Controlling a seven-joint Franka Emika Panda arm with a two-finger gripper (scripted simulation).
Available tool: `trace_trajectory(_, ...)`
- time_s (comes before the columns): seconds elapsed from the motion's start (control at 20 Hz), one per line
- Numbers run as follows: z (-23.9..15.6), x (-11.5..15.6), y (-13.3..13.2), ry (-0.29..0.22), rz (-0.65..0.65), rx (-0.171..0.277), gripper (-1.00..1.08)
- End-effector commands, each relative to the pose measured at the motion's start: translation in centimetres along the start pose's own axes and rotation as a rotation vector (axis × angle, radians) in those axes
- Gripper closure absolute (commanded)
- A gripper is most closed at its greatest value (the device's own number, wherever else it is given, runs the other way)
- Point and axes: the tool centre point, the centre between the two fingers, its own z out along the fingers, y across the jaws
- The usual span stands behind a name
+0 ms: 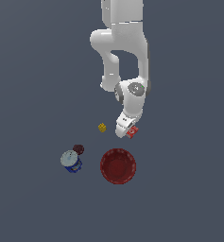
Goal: Pick up a designated object from a clutter of objects.
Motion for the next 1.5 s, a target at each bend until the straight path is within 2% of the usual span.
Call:
trace_trajectory(0.0, 0.1, 0.0, 0.0, -0.001, 0.000, 0.001, 1.08)
trace_trajectory(0.35, -0.6, -0.1, 0.5, 0.000, 0.000, 0.000, 1.08)
trace_trajectory(0.65, -2.7, -0.4, 2.2, 0.000, 0.000, 0.000, 1.08)
trace_trajectory(0.95, -6.3, -0.9, 5.2, 0.000, -0.001, 0.001, 1.08)
trace_trajectory(1.45, -14.6, -2.0, 11.9, 0.003, -0.002, 0.003, 1.08)
